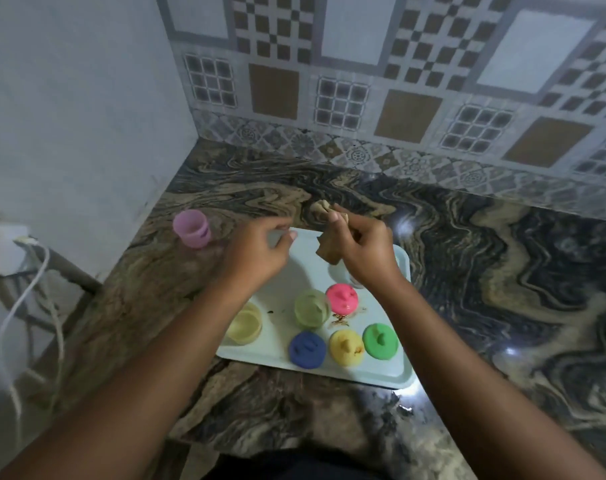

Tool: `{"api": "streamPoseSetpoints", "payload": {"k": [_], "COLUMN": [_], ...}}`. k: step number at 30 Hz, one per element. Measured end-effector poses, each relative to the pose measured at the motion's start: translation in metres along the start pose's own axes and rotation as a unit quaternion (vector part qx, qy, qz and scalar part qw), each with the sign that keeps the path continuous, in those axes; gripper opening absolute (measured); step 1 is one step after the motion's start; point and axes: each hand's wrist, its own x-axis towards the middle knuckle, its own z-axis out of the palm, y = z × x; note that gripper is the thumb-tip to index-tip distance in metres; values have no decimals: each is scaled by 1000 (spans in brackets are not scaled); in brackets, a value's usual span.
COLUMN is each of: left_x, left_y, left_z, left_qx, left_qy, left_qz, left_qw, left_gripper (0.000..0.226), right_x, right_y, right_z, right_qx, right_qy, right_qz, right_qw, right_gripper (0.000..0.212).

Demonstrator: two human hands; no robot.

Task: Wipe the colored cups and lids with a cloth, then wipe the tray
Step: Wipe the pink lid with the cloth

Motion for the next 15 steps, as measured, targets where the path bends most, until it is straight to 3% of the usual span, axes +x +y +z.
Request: {"api": "streamPoseSetpoints", "payload": {"k": [4,8,15], "left_x": [-21,-39,-43], "left_y": [27,49,53], "left_z": [37,65,92], "left_qx": [95,228,339], "left_qy": [-84,-158,-221], "left_qz": [34,44,44], "left_qw": [991,960,913], "left_gripper": [32,29,23], "right_x": [-29,-64,-107], "right_y": [7,18,49], "right_z": [-37,-59,-72], "right_qx": [-25,-67,-79], "right_qy": [4,-3,8], "right_qz": [18,20,84], "right_qw": [1000,998,993], "right_gripper": [42,33,22]}}
